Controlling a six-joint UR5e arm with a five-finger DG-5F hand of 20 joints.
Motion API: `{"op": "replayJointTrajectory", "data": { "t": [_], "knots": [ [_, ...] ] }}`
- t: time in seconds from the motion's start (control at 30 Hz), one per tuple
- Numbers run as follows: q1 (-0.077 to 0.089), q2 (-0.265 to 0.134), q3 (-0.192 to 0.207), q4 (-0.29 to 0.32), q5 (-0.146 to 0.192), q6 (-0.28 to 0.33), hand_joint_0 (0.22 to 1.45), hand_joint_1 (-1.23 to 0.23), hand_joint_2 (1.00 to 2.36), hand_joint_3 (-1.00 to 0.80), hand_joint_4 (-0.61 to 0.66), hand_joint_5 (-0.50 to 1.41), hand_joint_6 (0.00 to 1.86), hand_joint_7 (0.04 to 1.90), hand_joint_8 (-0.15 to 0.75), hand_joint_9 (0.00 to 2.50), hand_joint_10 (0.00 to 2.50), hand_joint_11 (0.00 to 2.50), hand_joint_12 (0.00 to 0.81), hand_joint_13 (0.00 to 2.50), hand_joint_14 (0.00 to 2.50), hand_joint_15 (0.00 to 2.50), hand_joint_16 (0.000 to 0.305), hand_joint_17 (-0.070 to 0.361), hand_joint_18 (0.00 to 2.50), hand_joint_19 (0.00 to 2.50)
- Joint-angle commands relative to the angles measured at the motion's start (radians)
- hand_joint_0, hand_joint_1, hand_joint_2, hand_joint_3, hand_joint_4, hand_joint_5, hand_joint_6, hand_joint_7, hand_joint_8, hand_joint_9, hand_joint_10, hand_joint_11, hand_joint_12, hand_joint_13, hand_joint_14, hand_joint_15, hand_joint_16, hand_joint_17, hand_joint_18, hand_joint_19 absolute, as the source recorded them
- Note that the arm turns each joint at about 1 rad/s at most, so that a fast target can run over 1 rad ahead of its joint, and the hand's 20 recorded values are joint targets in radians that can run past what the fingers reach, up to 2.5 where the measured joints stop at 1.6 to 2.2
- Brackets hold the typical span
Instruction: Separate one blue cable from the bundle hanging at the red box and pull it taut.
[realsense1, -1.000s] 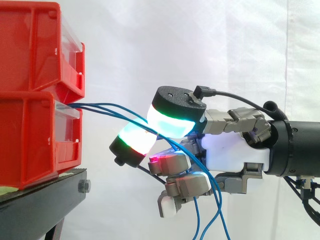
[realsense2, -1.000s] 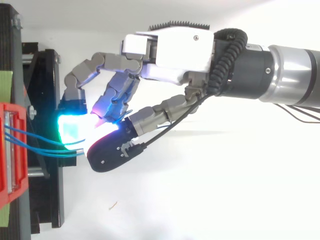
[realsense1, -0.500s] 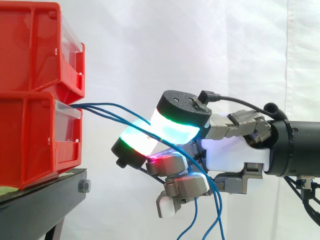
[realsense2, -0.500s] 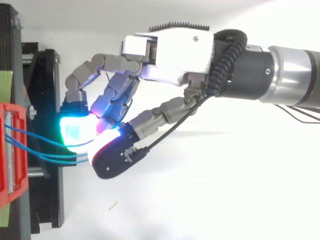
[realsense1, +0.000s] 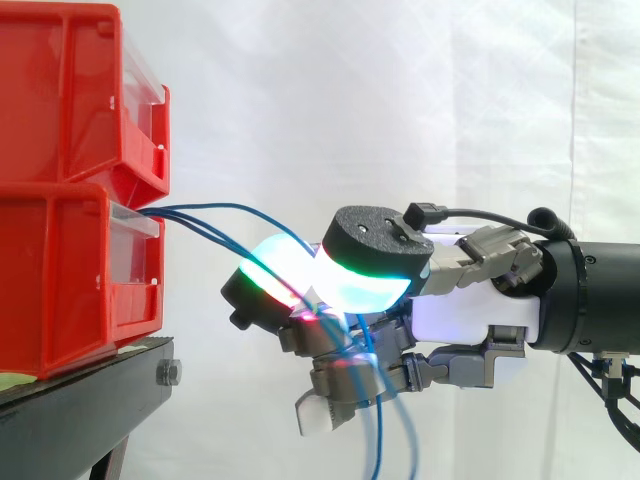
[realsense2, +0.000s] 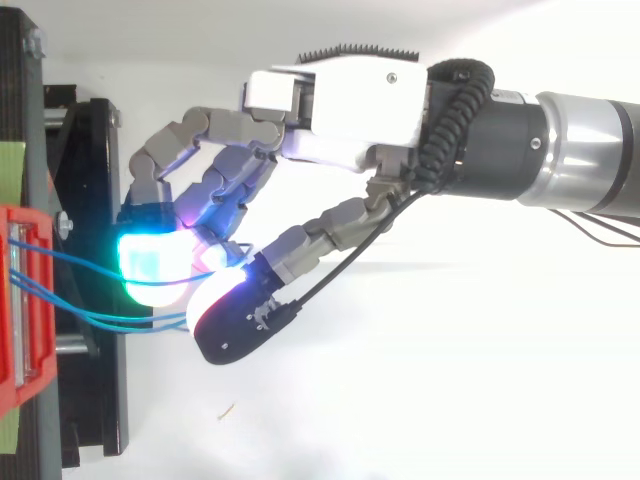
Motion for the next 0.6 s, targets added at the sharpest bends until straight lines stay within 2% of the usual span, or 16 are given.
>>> {"op": "replayJointTrajectory", "data": {
  "t": [0.0,0.13,0.2,0.37,0.57],
  "knots": [
    [0.0,0.0,0.0,0.0,0.0,0.001,0.75,-0.99,1.01,-0.36,0.09,-0.25,0.86,1.01,0.248,0.7,0.02,1.52,0.396,0.79,0.03,1.1,0.057,0.128,0.63,0.49],
    [0.0,0.0,0.0,0.0,0.0,0.001,0.74,-1.0,1.01,-0.4,0.09,-0.26,0.85,1.01,0.263,0.6,0.02,1.42,0.398,0.64,0.03,0.91,0.058,0.131,0.58,0.44],
    [0.0,0.0,0.0,0.0,0.0,0.001,0.69,-0.99,1.0,-0.5,0.1,-0.26,0.84,1.0,0.266,0.59,0.02,1.4,0.396,0.62,0.02,0.87,0.058,0.13,0.58,0.47],
    [0.0,0.0,0.0,0.0,0.0,0.01,0.59,-0.86,1.0,-0.5,0.12,-0.23,0.83,0.98,0.285,0.72,0.02,1.41,0.411,0.71,0.03,0.89,0.055,0.123,0.64,0.54],
    [0.0,0.0,0.0,0.0,-0.002,0.012,0.59,-0.77,1.0,-0.5,0.11,-0.21,0.82,0.98,0.284,0.83,0.02,1.41,0.415,0.79,0.02,0.91,0.052,0.116,0.68,0.58]
  ]
}}
